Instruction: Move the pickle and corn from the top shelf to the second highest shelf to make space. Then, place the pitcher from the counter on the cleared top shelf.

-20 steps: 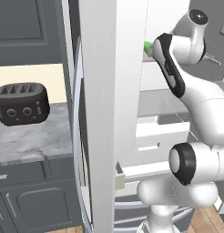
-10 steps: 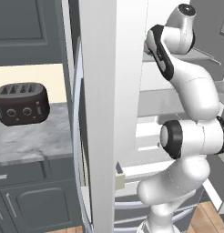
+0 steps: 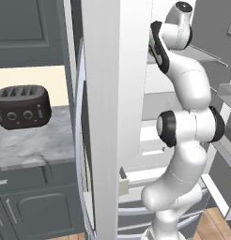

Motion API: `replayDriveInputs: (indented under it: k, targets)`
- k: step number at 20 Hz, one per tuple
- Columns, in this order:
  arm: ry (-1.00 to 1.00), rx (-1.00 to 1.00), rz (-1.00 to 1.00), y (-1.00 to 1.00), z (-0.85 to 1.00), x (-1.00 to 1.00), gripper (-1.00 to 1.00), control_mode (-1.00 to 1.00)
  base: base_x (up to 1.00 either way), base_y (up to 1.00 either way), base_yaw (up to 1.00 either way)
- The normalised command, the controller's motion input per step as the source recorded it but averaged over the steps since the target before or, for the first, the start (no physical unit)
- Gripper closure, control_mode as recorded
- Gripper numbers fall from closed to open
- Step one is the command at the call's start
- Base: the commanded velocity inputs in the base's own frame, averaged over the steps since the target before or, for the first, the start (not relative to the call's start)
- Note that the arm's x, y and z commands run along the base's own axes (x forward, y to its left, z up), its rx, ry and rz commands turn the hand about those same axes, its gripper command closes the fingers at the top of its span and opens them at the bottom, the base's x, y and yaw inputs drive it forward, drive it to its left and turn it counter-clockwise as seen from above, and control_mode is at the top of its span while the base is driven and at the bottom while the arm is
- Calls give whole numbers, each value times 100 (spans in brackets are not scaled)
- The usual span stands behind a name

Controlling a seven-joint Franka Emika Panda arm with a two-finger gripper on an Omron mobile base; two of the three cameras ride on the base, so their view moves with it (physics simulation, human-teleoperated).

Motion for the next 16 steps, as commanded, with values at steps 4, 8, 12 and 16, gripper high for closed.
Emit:
replayDriveInputs:
  k: [4,8,12,16]
  targets:
    - [0,0,0,-11,-2,51,-100,-100,0,0,0]
    - [0,0,0,-4,-21,37,-100,-100,0,0,0]
    - [0,-4,0,0,-45,15,100,-100,0,0,0]
    - [1,-1,2,0,-29,3,100,-100,0,0,0]
